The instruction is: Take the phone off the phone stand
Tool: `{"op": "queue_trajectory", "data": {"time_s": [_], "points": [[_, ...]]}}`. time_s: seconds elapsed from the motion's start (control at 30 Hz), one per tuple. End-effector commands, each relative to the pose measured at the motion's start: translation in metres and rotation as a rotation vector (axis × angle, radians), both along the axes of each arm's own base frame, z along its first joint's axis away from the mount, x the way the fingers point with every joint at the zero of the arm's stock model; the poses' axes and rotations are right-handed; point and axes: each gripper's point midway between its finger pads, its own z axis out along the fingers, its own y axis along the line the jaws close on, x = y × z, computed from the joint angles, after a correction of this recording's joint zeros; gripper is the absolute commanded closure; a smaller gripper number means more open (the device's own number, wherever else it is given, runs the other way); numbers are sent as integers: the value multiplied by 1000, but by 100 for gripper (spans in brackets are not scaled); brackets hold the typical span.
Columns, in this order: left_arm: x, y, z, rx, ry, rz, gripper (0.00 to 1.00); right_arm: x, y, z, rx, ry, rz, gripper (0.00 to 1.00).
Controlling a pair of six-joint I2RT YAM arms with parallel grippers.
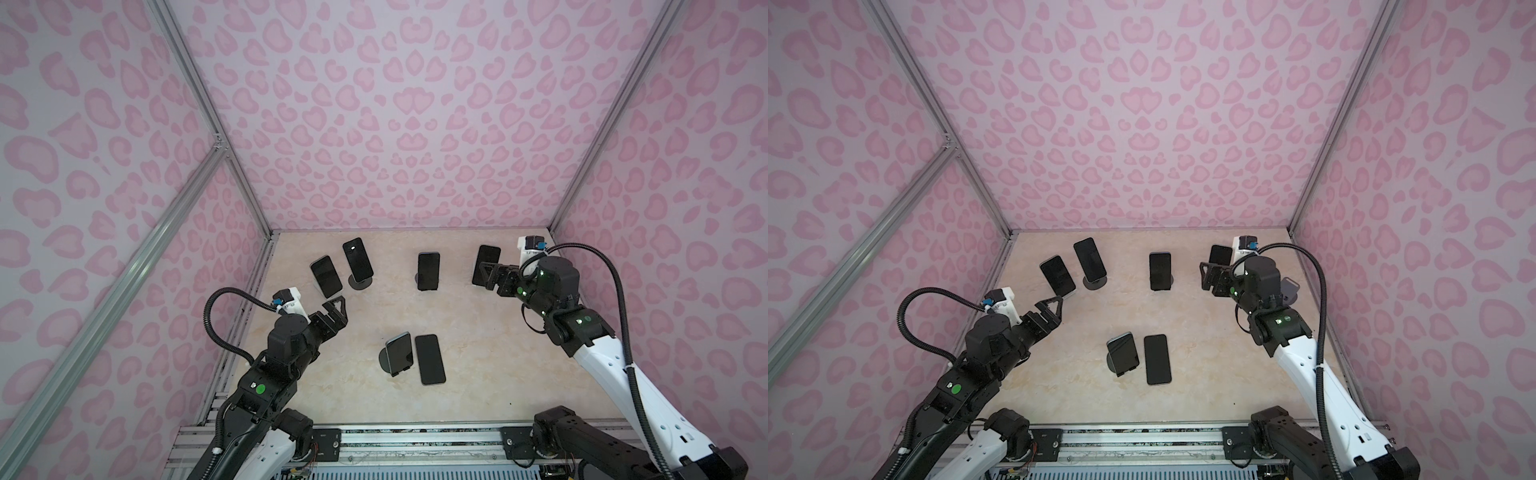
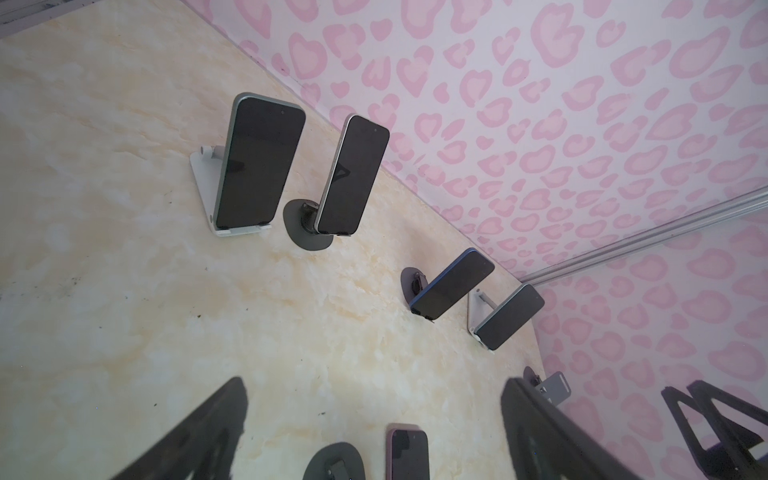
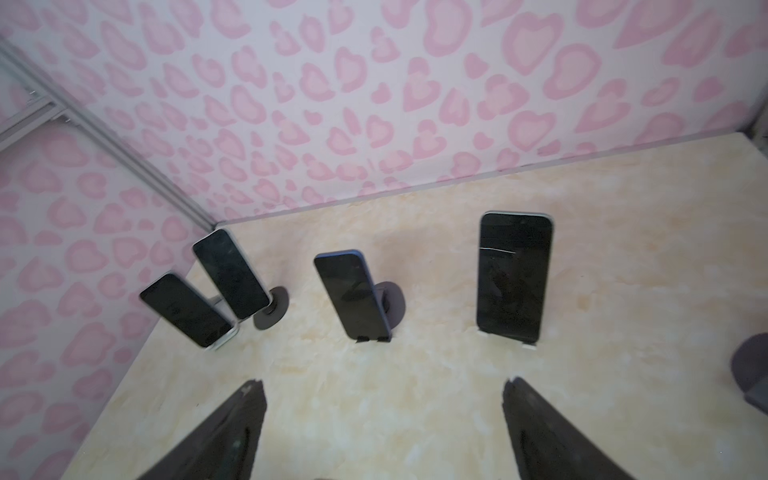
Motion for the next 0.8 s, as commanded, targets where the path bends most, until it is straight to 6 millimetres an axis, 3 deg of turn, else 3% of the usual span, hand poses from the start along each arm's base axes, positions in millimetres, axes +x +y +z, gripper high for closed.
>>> {"op": "queue_trajectory", "data": {"time_s": [0.0,0.23,0.37,0.53,0.77], "points": [[-8,1,-8,-13,28,-6,1,-22,18,-13,-30,4,51,6],[-21,7,-18,-42,25,7,1,-76,80,-29,-70,9,216,2],[-23,8,-19,-38,19,2,1,-99,99,-40,-131,6,278,2],[-28,8,-26,-39,34,-7,1,-121,138,-53,-110,-13,370,2],[-34,14,-36,-64,9,15,1,-141,198,-73,-242,-69,425,2]]}}
